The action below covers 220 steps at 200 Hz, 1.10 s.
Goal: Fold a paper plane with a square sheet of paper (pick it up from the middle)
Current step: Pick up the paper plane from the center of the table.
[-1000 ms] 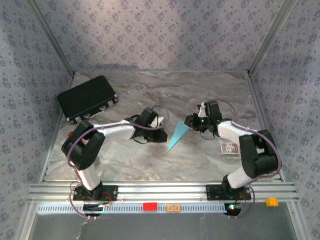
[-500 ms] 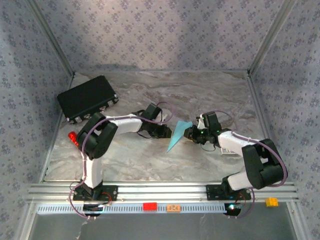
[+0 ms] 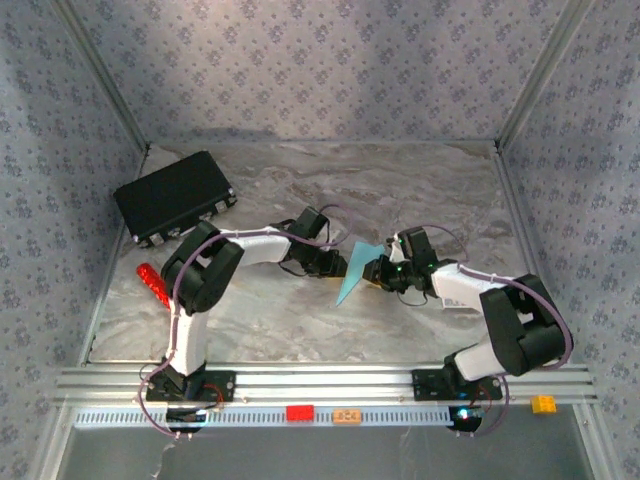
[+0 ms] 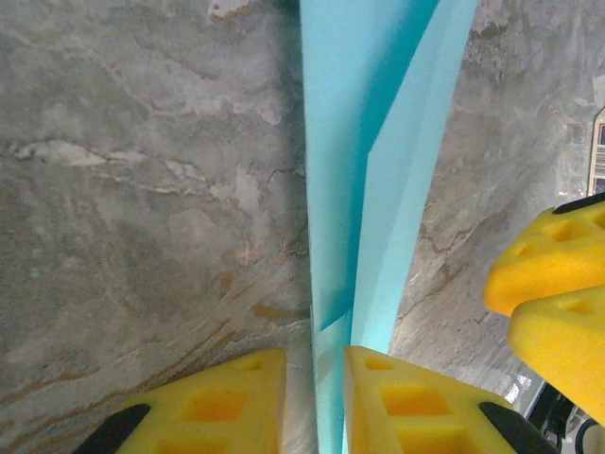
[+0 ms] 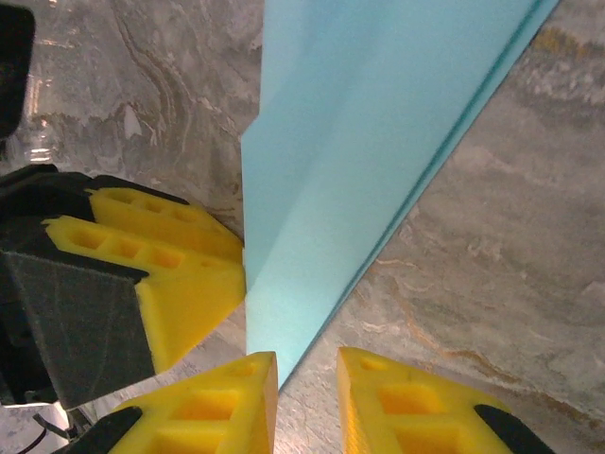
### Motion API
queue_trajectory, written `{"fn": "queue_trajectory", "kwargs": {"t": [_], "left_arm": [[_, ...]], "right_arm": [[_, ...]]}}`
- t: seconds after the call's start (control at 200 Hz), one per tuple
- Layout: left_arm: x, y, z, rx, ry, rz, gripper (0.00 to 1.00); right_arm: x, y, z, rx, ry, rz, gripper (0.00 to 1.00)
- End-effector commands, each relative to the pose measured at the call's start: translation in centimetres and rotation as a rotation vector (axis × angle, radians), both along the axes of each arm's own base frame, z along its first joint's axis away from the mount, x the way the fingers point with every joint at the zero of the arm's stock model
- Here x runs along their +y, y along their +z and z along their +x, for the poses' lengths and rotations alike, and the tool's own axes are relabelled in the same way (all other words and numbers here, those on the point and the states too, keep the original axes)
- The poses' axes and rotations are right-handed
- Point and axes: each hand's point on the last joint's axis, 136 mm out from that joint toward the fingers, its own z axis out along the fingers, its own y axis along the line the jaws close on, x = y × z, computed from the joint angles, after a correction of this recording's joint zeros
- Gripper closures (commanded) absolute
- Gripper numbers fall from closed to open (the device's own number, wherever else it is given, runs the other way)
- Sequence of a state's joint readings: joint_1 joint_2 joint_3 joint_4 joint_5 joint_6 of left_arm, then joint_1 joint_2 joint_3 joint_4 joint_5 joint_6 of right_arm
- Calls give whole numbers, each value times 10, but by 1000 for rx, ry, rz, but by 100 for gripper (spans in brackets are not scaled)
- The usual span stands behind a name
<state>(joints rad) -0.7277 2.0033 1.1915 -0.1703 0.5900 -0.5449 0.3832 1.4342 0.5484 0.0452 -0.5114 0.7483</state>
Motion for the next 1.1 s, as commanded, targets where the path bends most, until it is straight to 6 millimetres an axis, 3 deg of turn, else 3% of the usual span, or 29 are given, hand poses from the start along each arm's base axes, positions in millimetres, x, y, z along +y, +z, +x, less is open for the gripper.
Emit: {"fn": "queue_trajectory", "kwargs": {"t": [0.0,0.33,1.094], "left_arm": [[2,-7,-8,20,-30,34,78],[3,7,-9,-10,-22,5,81],[-19,-3,-32,73,-135,-40,78]], "right_arm": [[1,-9,-7,33,-1,-4,76],[8,-14,-6,41,15,1,76],[12,-30,-16,103,15,21,77]]}}
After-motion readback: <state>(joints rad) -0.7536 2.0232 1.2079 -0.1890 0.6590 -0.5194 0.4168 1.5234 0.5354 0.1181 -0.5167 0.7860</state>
